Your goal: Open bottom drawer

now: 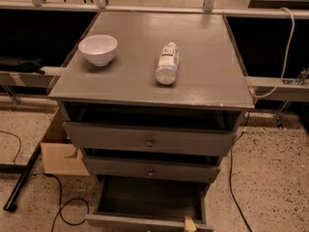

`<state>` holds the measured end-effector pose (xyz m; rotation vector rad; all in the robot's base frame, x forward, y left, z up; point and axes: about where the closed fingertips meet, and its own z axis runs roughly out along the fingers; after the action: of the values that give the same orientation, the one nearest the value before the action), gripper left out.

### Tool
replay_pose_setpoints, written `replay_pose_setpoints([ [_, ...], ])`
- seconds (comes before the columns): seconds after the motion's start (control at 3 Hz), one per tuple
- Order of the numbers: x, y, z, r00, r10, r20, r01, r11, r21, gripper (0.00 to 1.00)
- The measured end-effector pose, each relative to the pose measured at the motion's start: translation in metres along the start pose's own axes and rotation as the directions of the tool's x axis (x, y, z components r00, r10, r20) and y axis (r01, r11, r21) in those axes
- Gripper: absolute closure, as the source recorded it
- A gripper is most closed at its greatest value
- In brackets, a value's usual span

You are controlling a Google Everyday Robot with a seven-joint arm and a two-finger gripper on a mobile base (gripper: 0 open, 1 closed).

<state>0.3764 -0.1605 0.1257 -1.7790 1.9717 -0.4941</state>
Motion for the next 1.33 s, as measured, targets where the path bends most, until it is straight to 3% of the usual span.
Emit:
replay_pose_setpoints([
  [1.0,0.001,0.006,-0.009,1.0,-0.002,0.01,0.002,1.0,-0.001,1.0],
  [1.33,-0.004,0.025,-0.018,0.999,0.007,0.032,-0.006,0.9997,-0.023,1.0],
])
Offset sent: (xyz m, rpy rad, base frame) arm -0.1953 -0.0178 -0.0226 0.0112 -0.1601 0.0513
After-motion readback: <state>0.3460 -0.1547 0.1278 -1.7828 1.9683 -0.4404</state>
